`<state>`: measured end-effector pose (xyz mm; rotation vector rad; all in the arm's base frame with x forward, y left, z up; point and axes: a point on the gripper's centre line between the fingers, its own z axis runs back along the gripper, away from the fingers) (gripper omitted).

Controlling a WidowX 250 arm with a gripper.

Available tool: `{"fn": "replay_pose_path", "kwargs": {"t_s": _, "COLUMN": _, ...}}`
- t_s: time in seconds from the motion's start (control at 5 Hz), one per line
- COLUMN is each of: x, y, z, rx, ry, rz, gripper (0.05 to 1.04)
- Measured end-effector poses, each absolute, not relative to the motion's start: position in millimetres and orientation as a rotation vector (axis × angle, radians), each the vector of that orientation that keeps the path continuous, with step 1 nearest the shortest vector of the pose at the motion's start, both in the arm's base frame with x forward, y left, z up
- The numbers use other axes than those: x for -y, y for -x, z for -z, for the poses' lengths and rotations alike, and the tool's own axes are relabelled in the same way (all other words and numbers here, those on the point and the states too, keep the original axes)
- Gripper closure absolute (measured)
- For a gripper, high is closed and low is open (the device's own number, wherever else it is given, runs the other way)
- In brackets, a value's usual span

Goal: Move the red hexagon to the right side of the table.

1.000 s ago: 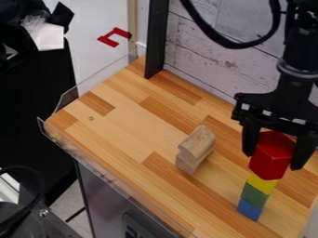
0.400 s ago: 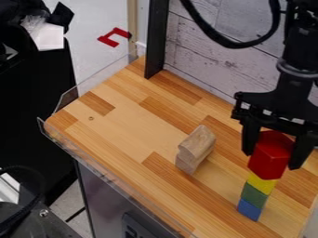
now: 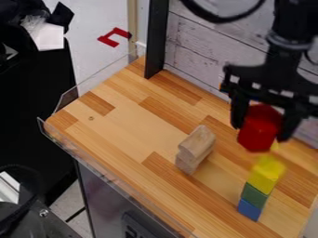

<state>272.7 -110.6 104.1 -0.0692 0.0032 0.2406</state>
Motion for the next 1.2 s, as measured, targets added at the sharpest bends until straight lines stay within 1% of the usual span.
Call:
{"fn": "replay_pose_path", "kwargs": {"t_s": 0.2, "x": 97, "y": -276, "z": -107, "rx": 0.0, "ry": 0.064, "rz": -0.267, "gripper": 0.33}}
{"fn": "replay_pose_path", "kwargs": {"t_s": 0.4, "x": 71, "y": -280, "z": -111, "rx": 0.012, "ry": 0.037, "rz": -0.28, "gripper": 0.33}}
{"fn": "replay_pose_path", "kwargs": {"t_s": 0.8, "x": 27, "y": -288, "z": -112, "rx": 0.031, "ry": 0.051, "rz": -0.344, "gripper": 0.33}}
{"fn": "replay_pose_path", "kwargs": {"t_s": 1.2, "x": -13, "y": -280, "z": -94, "rx": 0.018, "ry": 0.092, "rz": -0.451, "gripper": 0.33}}
